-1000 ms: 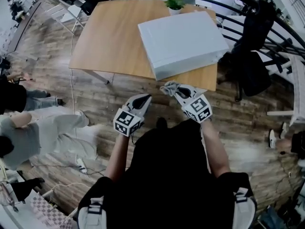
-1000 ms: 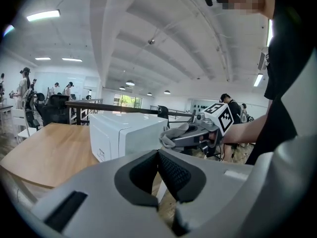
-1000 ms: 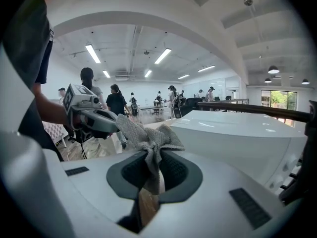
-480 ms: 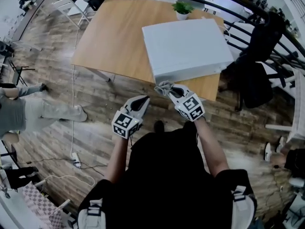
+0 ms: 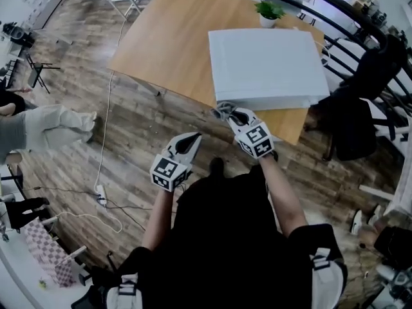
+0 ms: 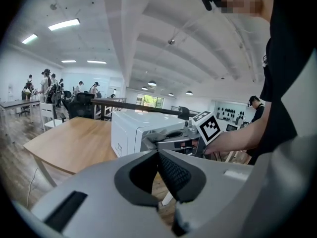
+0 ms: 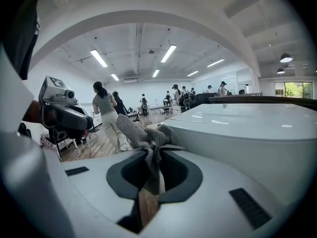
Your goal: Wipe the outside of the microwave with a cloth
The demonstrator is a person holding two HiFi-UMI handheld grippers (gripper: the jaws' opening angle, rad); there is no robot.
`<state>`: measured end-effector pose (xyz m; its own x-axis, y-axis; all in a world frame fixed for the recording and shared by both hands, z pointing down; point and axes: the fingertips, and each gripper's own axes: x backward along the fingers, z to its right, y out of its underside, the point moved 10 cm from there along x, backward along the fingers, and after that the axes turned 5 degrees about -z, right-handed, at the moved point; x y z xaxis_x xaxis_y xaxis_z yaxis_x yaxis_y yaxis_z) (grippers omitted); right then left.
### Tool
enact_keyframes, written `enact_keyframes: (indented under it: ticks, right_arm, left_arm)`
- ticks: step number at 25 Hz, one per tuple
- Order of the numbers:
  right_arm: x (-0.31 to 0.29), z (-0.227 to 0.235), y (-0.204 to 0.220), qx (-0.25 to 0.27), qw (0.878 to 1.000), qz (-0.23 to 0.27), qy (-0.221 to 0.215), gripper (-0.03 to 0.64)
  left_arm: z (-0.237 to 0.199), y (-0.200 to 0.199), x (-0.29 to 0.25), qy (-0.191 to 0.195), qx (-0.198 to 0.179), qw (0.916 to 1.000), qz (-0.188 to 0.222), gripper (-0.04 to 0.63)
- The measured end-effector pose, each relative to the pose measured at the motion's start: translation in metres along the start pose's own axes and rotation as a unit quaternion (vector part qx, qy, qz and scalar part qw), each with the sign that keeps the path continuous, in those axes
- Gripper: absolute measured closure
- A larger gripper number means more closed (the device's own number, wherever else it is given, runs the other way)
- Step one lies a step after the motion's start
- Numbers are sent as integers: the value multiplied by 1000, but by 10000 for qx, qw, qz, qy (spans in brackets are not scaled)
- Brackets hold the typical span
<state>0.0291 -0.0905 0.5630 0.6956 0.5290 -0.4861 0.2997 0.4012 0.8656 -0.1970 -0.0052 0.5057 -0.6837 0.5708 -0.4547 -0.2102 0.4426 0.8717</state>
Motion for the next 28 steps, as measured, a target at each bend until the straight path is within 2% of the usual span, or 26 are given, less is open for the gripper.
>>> enact_keyframes:
  ticks: [7,21,28]
  right_arm:
    - [-12,5,0,-35,9996,166,227,580]
    - [-5,15,3,-360,9979,326,427,580]
    - [7,27,9,-335,9975,289,542,580]
  left_arm:
    - [-4,4,18,-199,22,9998,-46,595]
    - [3,3,10,-45,-71,9999,-66,596]
    - [10,-1,2,50,-131,9999,-81,595]
